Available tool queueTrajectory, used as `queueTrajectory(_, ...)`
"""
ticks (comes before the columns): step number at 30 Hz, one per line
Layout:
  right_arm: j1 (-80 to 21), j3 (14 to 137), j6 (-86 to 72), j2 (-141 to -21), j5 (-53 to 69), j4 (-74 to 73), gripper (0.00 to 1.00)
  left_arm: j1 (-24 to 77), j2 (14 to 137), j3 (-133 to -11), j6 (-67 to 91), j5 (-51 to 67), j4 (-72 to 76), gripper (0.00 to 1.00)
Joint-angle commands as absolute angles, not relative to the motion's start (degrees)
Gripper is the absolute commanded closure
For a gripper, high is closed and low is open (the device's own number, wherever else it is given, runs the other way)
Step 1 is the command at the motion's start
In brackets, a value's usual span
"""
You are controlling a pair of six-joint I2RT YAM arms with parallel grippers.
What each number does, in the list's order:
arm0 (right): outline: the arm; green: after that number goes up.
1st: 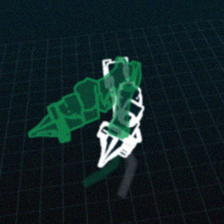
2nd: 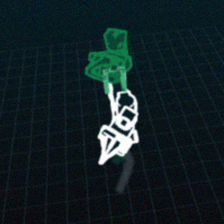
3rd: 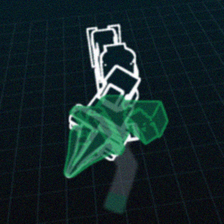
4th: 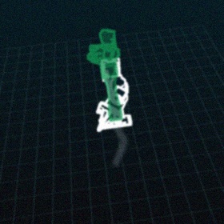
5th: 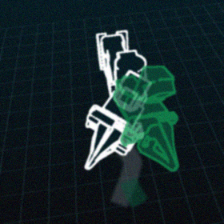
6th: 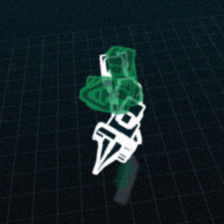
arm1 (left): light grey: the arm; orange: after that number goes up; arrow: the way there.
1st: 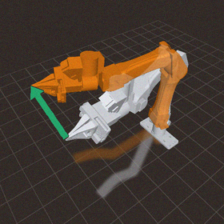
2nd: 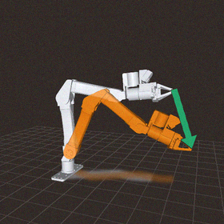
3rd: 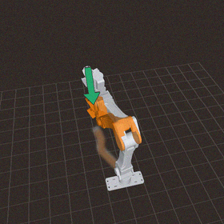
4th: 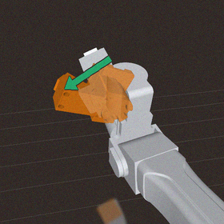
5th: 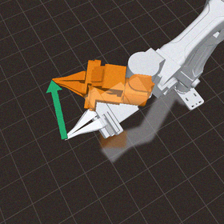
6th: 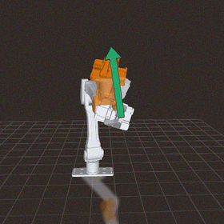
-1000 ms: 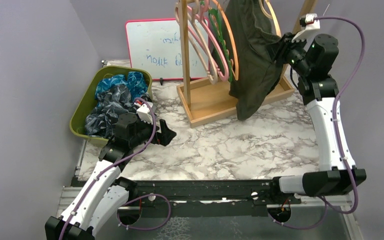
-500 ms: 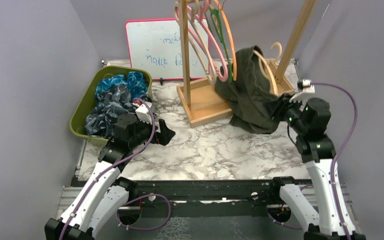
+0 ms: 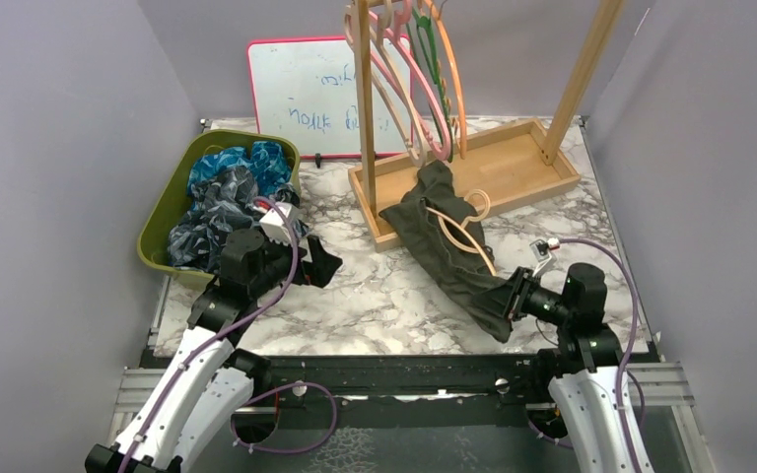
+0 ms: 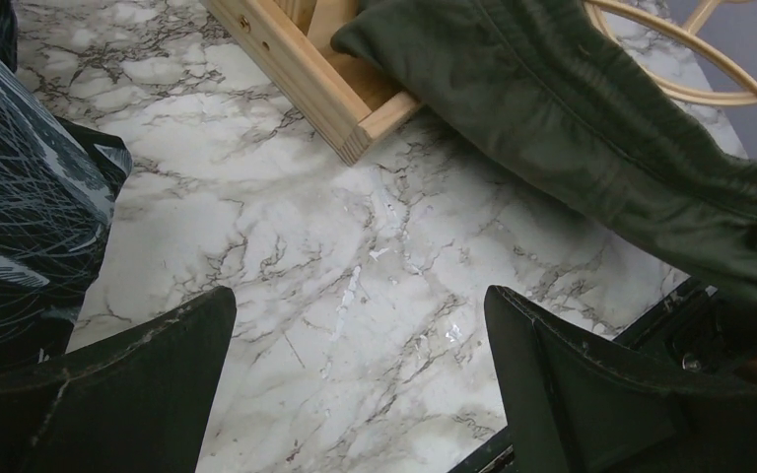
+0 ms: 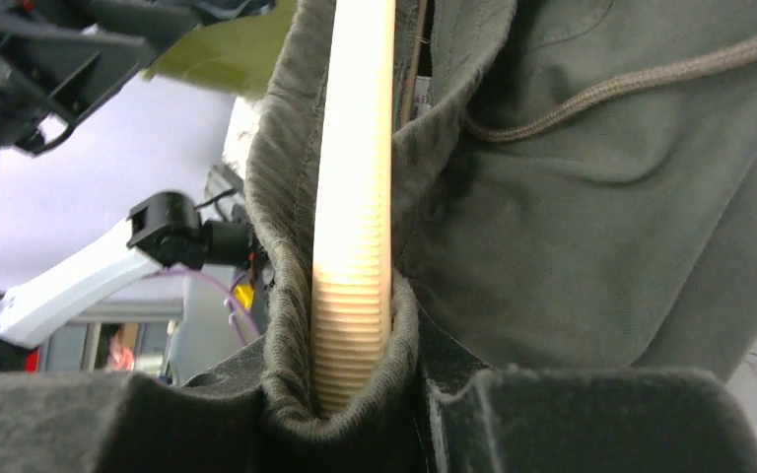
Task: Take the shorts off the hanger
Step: Pick up the hanger from the clothes rod, then remove the shorts from the hanger.
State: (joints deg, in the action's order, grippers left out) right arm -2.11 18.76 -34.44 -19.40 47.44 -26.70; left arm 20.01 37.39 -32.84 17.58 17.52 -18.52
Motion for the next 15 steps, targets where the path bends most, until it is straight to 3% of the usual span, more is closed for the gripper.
queueTrajectory(1,-2.11,21.21,-29.89,-18.91,63.58,-28.71,0.99,20.24,34.02,-31.86,21.97,15.83,-16.54,0.01)
queueTrajectory(10,-2.15,21.22,-29.18,-18.85,73.79,-24.69,0.99,20.23,29.88,-23.9,40.48,24.7,3.73,0.04)
queueTrajectory(15,-2.11,20.38,-29.81,-19.9,73.12,-24.67,0.99,20.22,36.98,-27.55,37.64,25.99,1.46,0.12)
